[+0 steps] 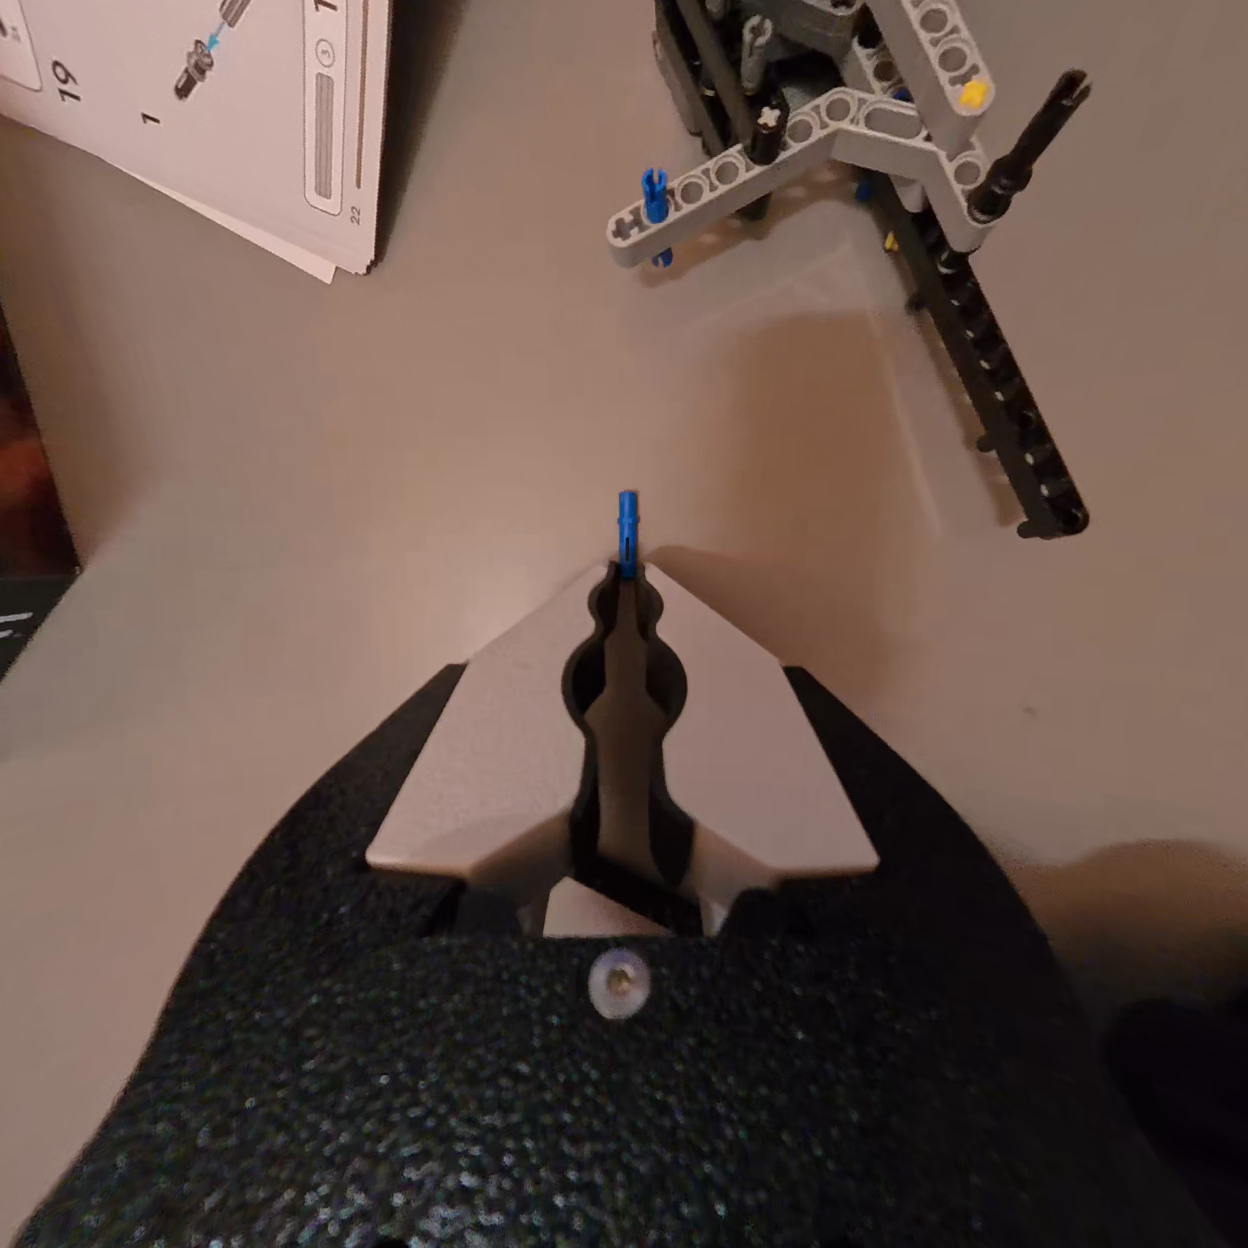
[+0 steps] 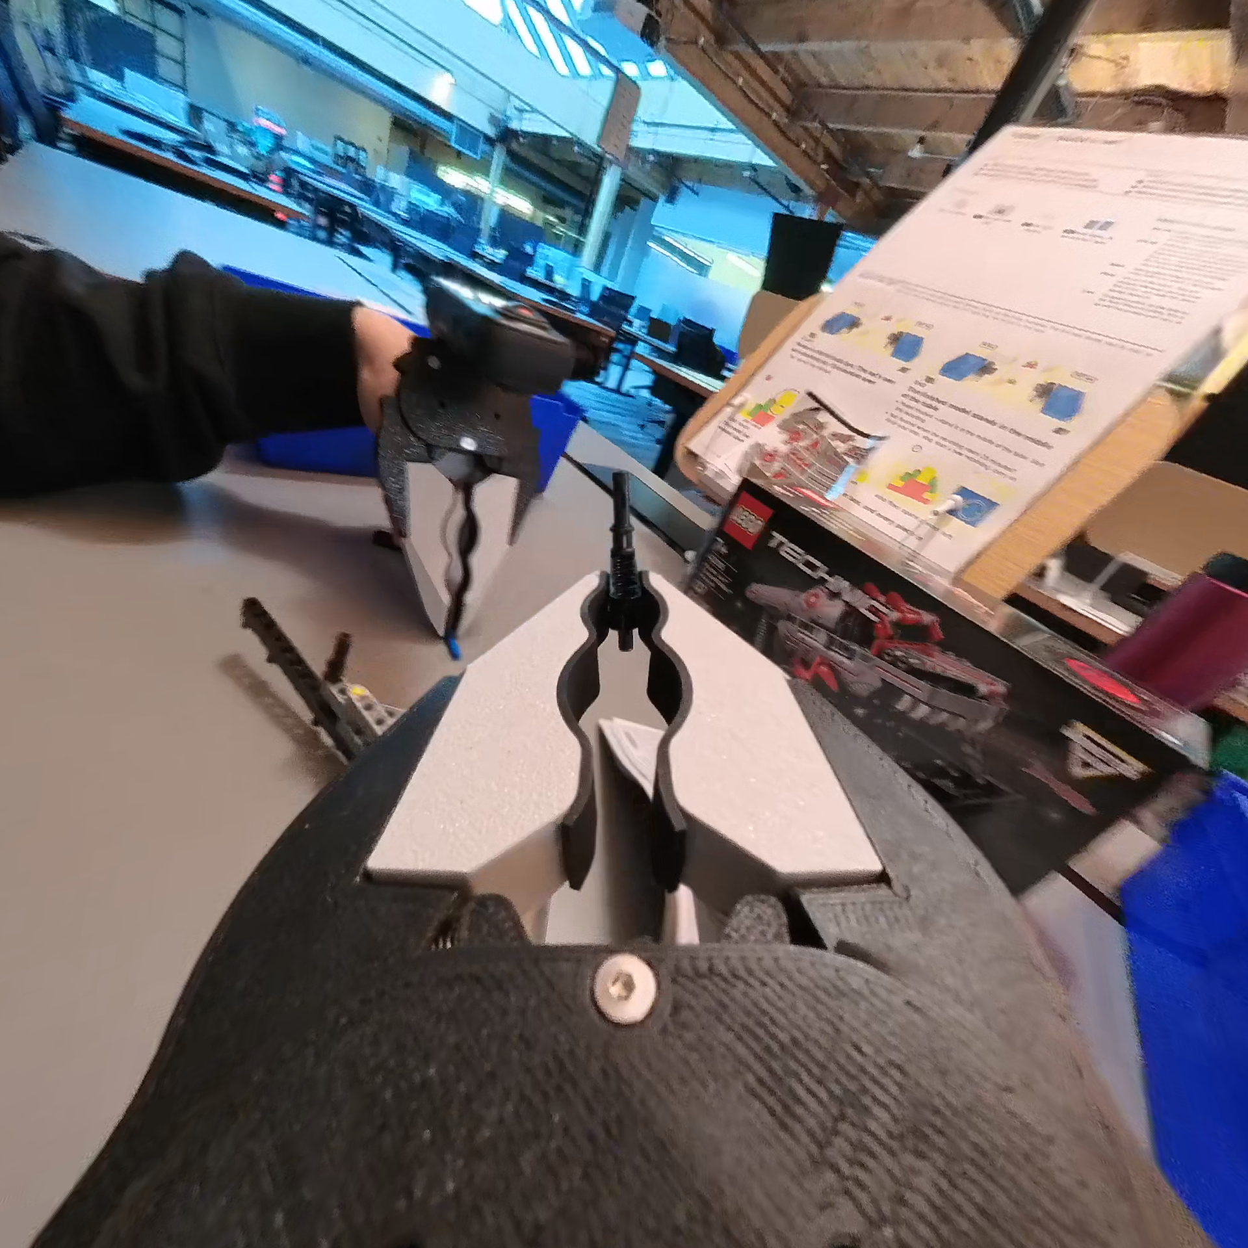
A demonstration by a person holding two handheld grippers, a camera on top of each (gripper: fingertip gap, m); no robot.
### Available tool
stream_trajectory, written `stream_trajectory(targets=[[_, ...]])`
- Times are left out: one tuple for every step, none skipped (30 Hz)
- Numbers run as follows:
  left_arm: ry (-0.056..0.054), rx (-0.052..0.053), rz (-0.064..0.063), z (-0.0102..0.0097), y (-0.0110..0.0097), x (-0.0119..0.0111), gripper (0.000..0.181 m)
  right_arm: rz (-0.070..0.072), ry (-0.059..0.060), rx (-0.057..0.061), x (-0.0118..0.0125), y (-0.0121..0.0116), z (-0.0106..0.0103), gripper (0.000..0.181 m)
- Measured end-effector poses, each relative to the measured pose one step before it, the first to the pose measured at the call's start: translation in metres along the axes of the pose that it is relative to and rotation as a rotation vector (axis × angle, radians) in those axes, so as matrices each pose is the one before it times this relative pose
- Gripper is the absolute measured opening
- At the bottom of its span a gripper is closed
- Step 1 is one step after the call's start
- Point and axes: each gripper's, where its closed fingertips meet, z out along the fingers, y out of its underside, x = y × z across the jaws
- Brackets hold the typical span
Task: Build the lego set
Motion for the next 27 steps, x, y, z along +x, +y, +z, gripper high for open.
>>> stream_trajectory(targets=[[-0.0131,-0.0138,0.0163,-0.00001,-0.00005,-0.00065,0.002,-0.0027,0.0269,-0.0051,0.00822,0.00212,-0.00663,0.006],[-0.0199,-0.0219,0.0166,-0.00034,0.00073,-0.00164,0.002,0.0104,0.0039,-0.0049,0.00511,0.00219,-0.00563,0.006],[-0.0208,-0.0302,0.0167,-0.00138,0.00145,-0.00132,0.002,0.0023,0.0192,-0.0123,0.00588,0.00306,-0.00426,0.005],[-0.0156,-0.0339,0.0162,-0.00246,0.00153,-0.00008,0.002,-0.0171,0.0346,-0.0132,0.00555,0.00318,-0.00211,0.005],[-0.0201,-0.0352,0.0164,-0.00371,0.00109,-0.00002,0.002,-0.0074,0.0051,-0.0114,-0.00081,0.00280,0.00140,0.005],[-0.0312,-0.0388,0.0170,-0.00496,0.00110,-0.00101,0.002,0.0052,-0.0020,-0.0106,-0.00334,0.00247,0.00427,0.005],[-0.0301,-0.0482,0.0168,-0.00596,0.00228,-0.00038,0.002,-0.0039,0.0016,-0.0005,-0.00463,0.00028,0.00559,0.005],[-0.0259,-0.0497,0.0152,-0.00616,0.00289,0.00016,0.002,-0.0085,-0.0092,-0.0058,-0.00623,-0.00055,0.00555,0.005],[-0.0223,-0.0362,0.0128,-0.00556,0.00192,0.00035,0.002,-0.0124,-0.0145,-0.0131,-0.00580,-0.00048,0.00498,0.005],[-0.0082,-0.0162,0.0072,-0.00401,0.00016,0.00140,0.002,-0.0156,-0.0079,-0.0078,-0.00399,-0.00055,0.00357,0.005],[0.0164,-0.0030,-0.0028,-0.00203,-0.00091,0.00403,0.002,-0.0103,-0.0078,-0.0028,-0.00262,0.00012,0.00175,0.005],[0.0271,0.0017,-0.0075,-0.00011,-0.00090,0.00473,0.002,-0.0007,-0.0273,-0.0052,-0.00379,0.00157,0.00040,0.005],[0.0263,0.0037,-0.0028,0.00156,-0.00090,0.00396,0.002,0.0000,-0.0365,-0.0005,-0.00450,0.00158,-0.00066,0.005],[0.0243,0.0004,-0.0034,0.00278,-0.00014,0.00309,0.002,0.0010,-0.0284,0.0061,-0.00325,0.00059,-0.00113,0.005],[0.0154,-0.0103,-0.0049,0.00307,0.00141,0.00125,0.002,0.0090,-0.0169,0.0086,-0.00127,-0.00063,-0.00143,0.005],[-0.0038,-0.0136,-0.0005,0.00259,0.00189,-0.00162,0.002,0.0115,-0.0098,0.0131,-0.00033,-0.00209,-0.00129,0.005],[-0.0065,-0.0079,0.0032,0.00200,0.00136,-0.00188,0.002,0.0084,-0.0077,0.0170,-0.00050,-0.00307,-0.00106,0.005],[0.0070,0.0038,-0.0008,0.00162,-0.00017,0.00019,0.002,0.0046,-0.0068,0.0141,-0.00103,-0.00257,-0.00049,0.005],[0.0128,0.0134,-0.0047,0.00132,-0.00156,0.00090,0.002,0.0013,-0.0097,0.0059,-0.00200,-0.00116,0.00034,0.005],[0.0087,0.0139,-0.0033,0.00080,-0.00160,0.00043,0.002,-0.0021,-0.0118,-0.0049,-0.00235,0.00062,0.00105,0.005],[0.0048,0.0073,-0.0018,0.00027,-0.00082,0.00027,0.002,-0.0089,-0.0037,-0.0118,-0.00161,0.00150,0.00131,0.005],[-0.0005,-0.0038,-0.0037,0.00008,0.00059,-0.00016,0.002,-0.0114,0.0029,-0.0160,-0.00066,0.00174,0.00111,0.005],[-0.0045,-0.0134,-0.0044,-0.00023,0.00194,-0.00041,0.002,-0.0081,0.0042,-0.0199,0.00028,0.00232,0.00087,0.005],[-0.0030,-0.0165,-0.0041,-0.00016,0.00239,-0.00017,0.002,-0.0063,0.0107,-0.0176,0.00183,0.00272,-0.00003,0.005],[0.0015,-0.0140,-0.0035,0.00019,0.00223,0.00056,0.002,-0.0044,0.0226,-0.0173,0.00450,0.00322,-0.00163,0.005],[-0.0016,-0.0072,-0.0011,0.00060,0.00147,-0.00025,0.002,-0.0007,0.0426,-0.0233,0.00896,0.00446,-0.00357,0.005],[-0.0062,-0.0029,0.0003,0.00072,0.00096,-0.00111,0.002,0.0098,0.0614,-0.0332,0.01334,0.00650,-0.00531,0.006]])
